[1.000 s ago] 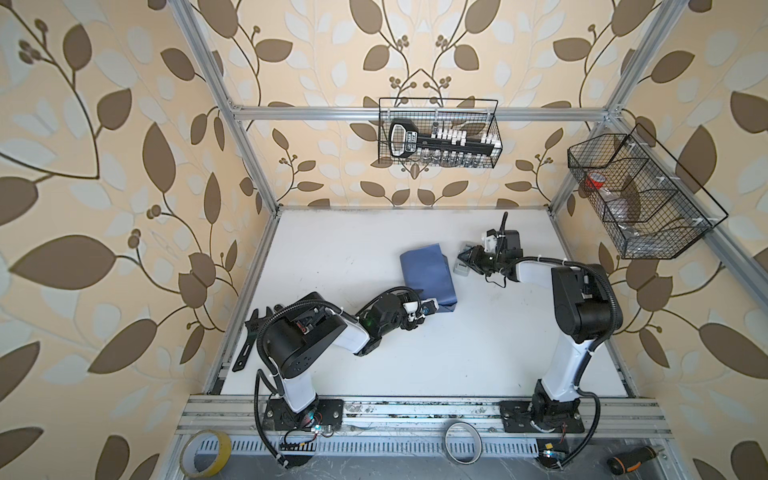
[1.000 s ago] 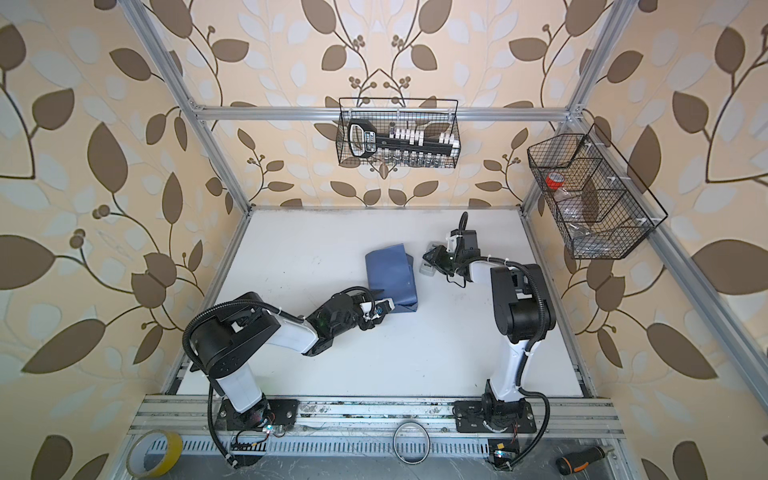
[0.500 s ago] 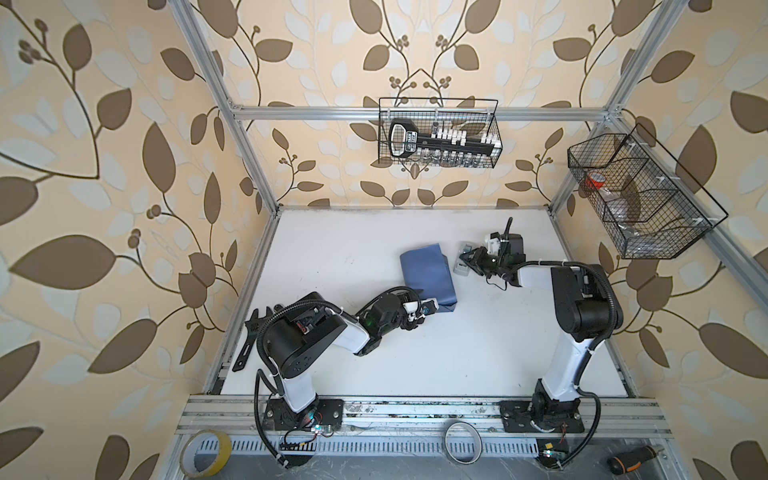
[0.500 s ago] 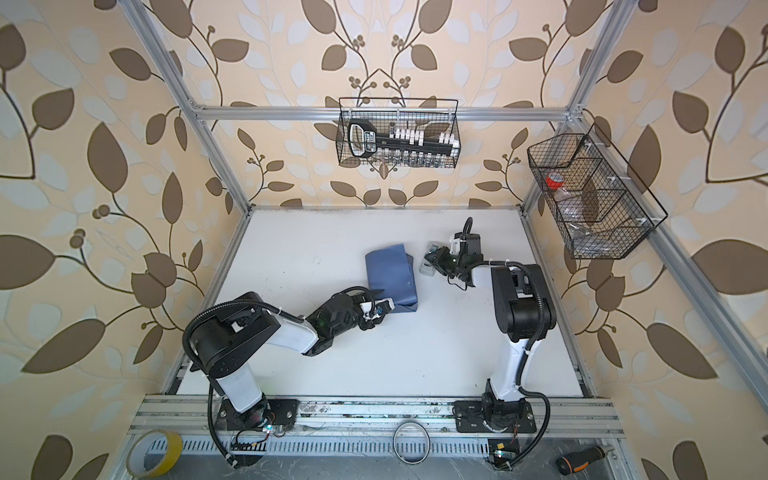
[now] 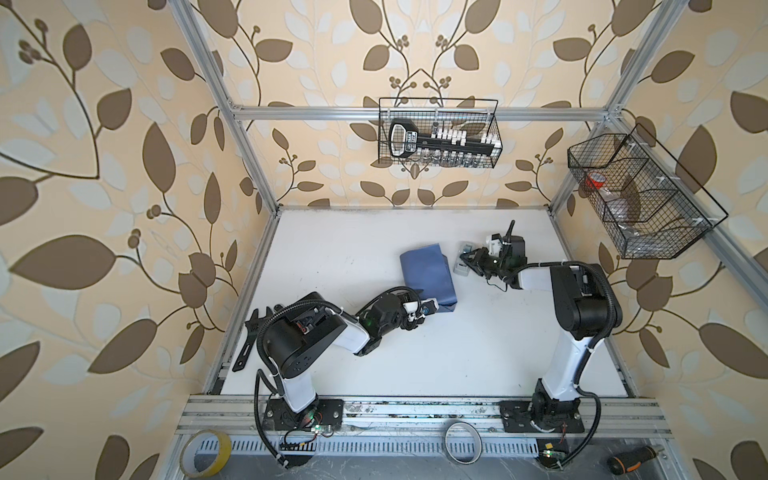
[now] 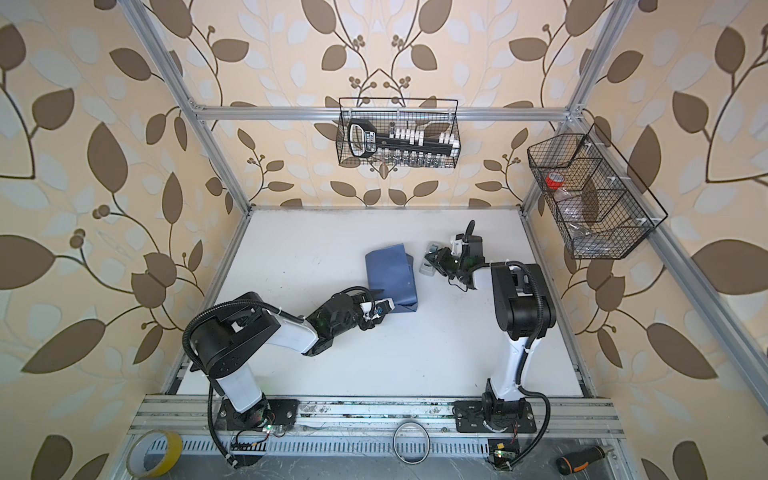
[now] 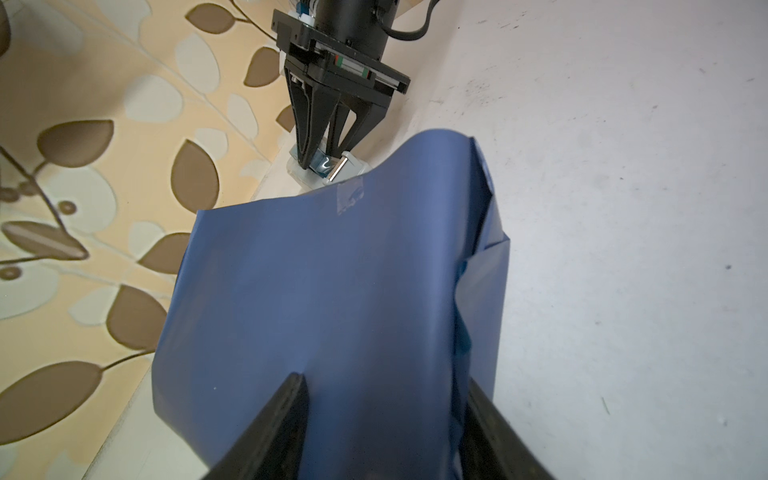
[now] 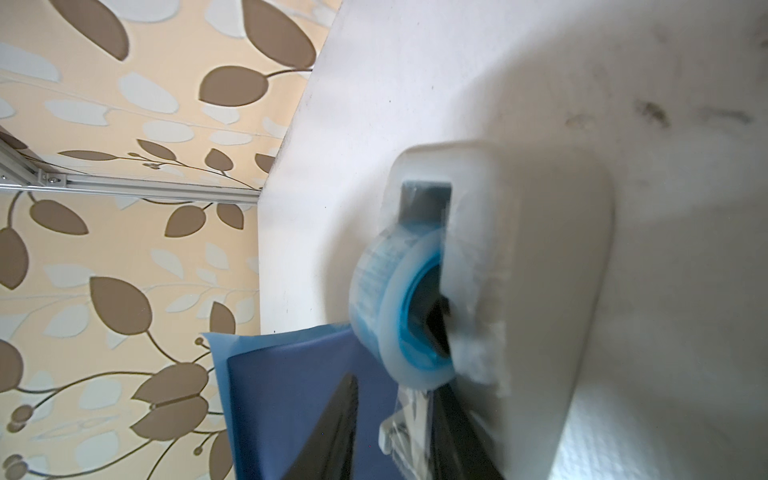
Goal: Wrap a gift box in wrapping paper
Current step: Tear off the tape with the cutter.
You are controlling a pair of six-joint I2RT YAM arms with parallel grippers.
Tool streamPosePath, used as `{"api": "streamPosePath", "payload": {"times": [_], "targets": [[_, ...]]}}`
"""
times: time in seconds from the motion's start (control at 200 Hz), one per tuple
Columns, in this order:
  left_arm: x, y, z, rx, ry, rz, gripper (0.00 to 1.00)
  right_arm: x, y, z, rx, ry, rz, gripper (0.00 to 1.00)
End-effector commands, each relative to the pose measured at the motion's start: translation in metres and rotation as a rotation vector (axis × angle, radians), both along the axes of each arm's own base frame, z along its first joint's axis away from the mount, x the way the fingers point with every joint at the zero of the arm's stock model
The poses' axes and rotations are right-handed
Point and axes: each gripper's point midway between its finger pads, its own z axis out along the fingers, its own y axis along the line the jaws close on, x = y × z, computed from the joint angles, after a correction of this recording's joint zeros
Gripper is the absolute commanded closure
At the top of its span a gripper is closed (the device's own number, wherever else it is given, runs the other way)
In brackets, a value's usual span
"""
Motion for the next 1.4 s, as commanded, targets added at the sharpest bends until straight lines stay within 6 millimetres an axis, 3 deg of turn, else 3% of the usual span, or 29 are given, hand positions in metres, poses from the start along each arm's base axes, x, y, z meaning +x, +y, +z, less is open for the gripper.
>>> {"api": "streamPosePath", "payload": {"times": [0.0, 0.565, 1.394], "targets": [[-0.011, 0.0109, -0.0324, 0.069, 0.097, 0.0, 0.43, -0.0272, 0.0105, -0.0395, 0.043, 0.156, 0.033, 0.69], [-0.0108, 0.0109, -0.0327, 0.069, 0.097, 0.001, 0.43, -0.0349, 0.01, -0.0364, 0.091, 0.16, 0.091, 0.7], [-0.0106, 0.0114, -0.0324, 0.068, 0.096, 0.003, 0.43, -0.0295, 0.015, -0.0414, 0.154, 0.162, 0.071, 0.75]]}}
